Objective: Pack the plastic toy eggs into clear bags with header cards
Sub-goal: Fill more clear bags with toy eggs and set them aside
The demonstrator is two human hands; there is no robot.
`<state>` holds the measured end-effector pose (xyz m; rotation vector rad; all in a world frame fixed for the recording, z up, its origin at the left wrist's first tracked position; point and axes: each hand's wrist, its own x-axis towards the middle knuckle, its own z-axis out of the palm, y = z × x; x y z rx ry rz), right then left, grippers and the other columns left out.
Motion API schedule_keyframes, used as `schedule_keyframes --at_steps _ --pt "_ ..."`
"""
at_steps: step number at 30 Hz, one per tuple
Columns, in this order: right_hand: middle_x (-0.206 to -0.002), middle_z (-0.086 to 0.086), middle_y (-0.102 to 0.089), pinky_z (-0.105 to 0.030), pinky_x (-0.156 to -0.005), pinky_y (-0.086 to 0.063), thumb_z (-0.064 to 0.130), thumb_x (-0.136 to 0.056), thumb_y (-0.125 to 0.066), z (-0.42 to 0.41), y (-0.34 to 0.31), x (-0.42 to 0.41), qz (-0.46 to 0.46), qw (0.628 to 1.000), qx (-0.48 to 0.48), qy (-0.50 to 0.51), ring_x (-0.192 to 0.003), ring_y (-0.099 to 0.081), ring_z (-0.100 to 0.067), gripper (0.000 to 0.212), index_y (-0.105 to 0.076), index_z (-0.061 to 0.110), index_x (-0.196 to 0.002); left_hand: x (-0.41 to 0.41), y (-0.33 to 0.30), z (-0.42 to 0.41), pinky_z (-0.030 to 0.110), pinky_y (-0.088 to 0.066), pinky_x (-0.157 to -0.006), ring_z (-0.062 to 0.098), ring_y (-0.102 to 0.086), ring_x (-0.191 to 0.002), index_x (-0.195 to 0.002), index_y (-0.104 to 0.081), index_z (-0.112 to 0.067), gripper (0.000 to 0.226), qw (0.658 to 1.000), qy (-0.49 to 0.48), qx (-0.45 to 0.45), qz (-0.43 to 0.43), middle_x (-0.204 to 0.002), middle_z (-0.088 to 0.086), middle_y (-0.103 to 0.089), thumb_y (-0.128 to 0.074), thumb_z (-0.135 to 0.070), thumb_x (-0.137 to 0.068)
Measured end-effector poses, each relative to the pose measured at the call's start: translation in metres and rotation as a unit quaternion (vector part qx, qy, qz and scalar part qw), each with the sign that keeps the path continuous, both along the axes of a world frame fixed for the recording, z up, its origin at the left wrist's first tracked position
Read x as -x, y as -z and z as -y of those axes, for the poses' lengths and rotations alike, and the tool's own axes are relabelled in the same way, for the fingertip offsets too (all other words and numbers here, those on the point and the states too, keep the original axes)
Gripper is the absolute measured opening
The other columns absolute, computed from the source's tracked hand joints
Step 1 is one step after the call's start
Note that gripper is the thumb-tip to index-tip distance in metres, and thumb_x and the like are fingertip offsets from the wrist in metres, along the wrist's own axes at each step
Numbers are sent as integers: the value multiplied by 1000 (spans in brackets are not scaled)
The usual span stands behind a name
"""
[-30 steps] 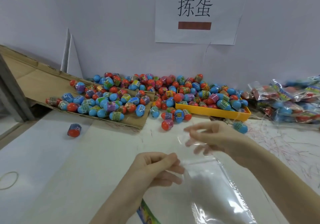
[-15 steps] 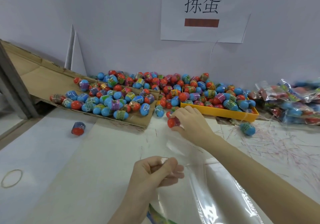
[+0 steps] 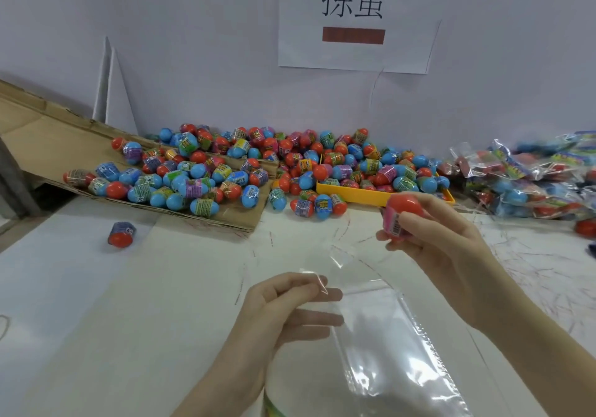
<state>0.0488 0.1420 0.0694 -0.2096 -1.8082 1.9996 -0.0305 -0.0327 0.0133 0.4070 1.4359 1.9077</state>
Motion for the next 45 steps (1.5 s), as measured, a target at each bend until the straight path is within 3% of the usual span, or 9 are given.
schedule_keyframes --at_steps 5,9,16,21,24,31,34,40,45 --pt "-77 1 -67 -17 -62 -52 29 -54 -71 0 5 -26 -10 998 -23 53 -68 -66 -14 28 -71 22 -81 -10 -13 0 18 -52 -53 24 -72 -69 -70 -75 -11 21 999 5 -22 -24 -79 14 -74 -78 -23 -54" --pt "-79 2 -67 -17 -63 -52 49 -40 -85 1 2 -40 -37 996 -45 66 -69 -67 -16 47 -72 28 -81 -18 -22 0 16 -50 -50 16 -69 -58 -62 -75 -15 20 997 -24 -36 -63 -66 13 -72 -88 -12 -48" --pt "-77 -1 -68 -20 -61 -54 27 -48 -69 6 -13 -56 -108 993 -5 40 -67 -68 -21 23 -69 30 -71 -32 -37 0 15 -50 -50 13 -67 -53 -55 -71 -19 36 980 -108 -60 -156 -59 7 -70 -87 -12 -24" --pt "-86 -2 -69 -21 -70 -54 54 -52 -80 12 -19 -55 -109 989 -99 -11 -81 -68 -21 54 -68 33 -100 -44 -45 0 9 -50 -62 4 -67 -61 -78 -72 -43 47 945 -131 -64 -293 -67 -6 -72 -91 -23 -40" --pt "-82 3 -64 -15 -67 -49 35 -61 -67 19 -17 -56 -85 977 -186 -53 -75 -64 -15 36 -68 32 -98 -46 -47 0 8 -50 -67 1 -67 -68 -81 -70 -51 29 933 -120 -69 -331 -72 -15 -72 -72 -37 -55" --pt "-75 20 -58 -5 -64 -37 35 -66 -43 33 -20 -55 -12 925 -376 -57 -73 -54 -4 35 -63 36 -94 -45 -44 0 10 -50 -62 3 -68 -64 -70 -73 -44 32 951 -116 -29 -284 -66 -9 -72 -89 -32 -46" --pt "-75 19 -59 -7 -65 -40 38 -64 -44 34 -21 -53 9 922 -382 -65 -74 -55 -5 31 -63 33 -88 -43 -40 0 11 -51 -62 4 -67 -64 -68 -73 -43 25 960 -107 -19 -258 -66 -9 -71 -87 -35 -49" --pt "-82 3 -65 -15 -67 -49 49 -55 -66 25 -18 -47 12 964 -265 -10 -71 -62 -10 37 -51 52 -90 -42 -34 -1 12 -51 -65 5 -67 -63 -67 -73 -41 23 967 -104 -7 -234 -65 -10 -71 -84 -38 -47" --pt "-89 16 -65 -22 -77 -49 55 -54 -68 21 -18 -38 -17 924 -380 31 -83 -61 -8 42 -60 46 -95 -43 -35 -3 11 -51 -62 1 -66 -60 -65 -74 -40 21 967 -98 -17 -233 -63 -8 -71 -81 -32 -47"
